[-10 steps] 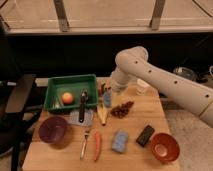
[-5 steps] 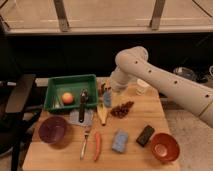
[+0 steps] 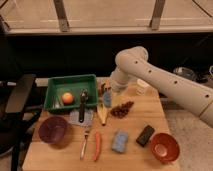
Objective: Stack bowls on top of each other
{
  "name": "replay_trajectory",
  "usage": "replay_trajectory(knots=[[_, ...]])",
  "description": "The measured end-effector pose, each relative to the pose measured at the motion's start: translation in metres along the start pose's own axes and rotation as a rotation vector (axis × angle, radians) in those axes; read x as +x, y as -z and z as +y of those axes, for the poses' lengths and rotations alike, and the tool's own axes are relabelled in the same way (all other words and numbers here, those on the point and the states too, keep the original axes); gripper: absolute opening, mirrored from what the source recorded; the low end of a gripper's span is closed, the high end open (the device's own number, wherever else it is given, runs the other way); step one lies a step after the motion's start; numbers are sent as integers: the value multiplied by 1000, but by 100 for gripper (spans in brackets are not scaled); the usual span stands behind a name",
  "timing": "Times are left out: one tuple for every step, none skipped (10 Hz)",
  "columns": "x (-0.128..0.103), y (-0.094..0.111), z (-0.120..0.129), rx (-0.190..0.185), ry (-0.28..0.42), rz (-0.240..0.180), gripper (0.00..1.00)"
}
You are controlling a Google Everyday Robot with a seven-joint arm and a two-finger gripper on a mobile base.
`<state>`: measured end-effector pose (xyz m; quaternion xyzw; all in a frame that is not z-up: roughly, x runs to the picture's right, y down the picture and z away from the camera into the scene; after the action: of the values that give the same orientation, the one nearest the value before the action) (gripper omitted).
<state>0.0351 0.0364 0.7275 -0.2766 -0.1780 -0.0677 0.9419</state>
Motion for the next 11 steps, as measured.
replay_trajectory(knots=[[0,0,0,0,0,0,69],[0,0,0,0,0,0,69],[0,0,0,0,0,0,69],[0,0,0,0,0,0,69],[0,0,0,0,0,0,69],[0,0,0,0,0,0,69],[0,1,0,2,0,0,69],[1,3,0,5,2,-3,69],[4,9,5,8,5,-4,69],[11,13,16,2,7,1,69],[24,16,35,-21,11,12,69]])
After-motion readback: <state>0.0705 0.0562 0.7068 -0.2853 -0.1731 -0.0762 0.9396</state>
